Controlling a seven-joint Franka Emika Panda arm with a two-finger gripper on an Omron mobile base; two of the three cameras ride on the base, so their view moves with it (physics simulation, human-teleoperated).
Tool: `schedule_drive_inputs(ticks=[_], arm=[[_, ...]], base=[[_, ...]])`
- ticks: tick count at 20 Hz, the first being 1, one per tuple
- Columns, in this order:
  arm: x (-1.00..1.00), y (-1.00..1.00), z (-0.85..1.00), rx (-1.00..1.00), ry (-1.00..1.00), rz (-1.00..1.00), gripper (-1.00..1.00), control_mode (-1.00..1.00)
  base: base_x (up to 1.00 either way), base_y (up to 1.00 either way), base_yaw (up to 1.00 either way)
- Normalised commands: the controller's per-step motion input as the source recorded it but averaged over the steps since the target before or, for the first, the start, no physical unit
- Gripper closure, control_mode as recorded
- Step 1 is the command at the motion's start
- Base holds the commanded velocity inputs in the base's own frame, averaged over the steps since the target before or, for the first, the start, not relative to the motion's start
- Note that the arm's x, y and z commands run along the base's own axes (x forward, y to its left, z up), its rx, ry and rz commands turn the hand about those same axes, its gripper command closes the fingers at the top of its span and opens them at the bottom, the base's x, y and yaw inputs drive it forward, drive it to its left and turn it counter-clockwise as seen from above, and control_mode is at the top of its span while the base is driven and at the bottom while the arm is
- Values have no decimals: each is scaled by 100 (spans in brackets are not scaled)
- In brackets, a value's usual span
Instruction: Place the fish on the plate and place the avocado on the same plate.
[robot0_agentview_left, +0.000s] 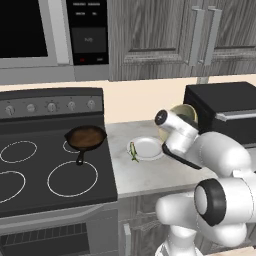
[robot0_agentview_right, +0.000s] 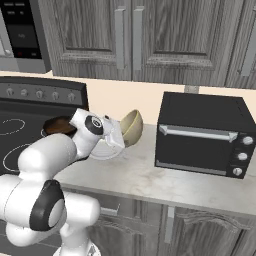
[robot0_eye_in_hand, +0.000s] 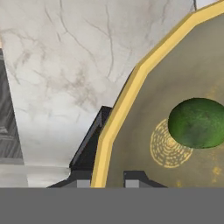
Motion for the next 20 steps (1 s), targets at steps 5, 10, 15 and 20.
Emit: schedule_drive_inputs(ticks=[5,10,15,20], arm=[[14,6,26,-19,-1,8,100,-100],[11,0,14,-17,-1,13,100,-100],[4,14,0,-20,-1,14,100,-100],[3,14,0,-19,0,14,100,-100]], base=[[0,0,0],[0,0,0],[0,0,0],[0,0,0]])
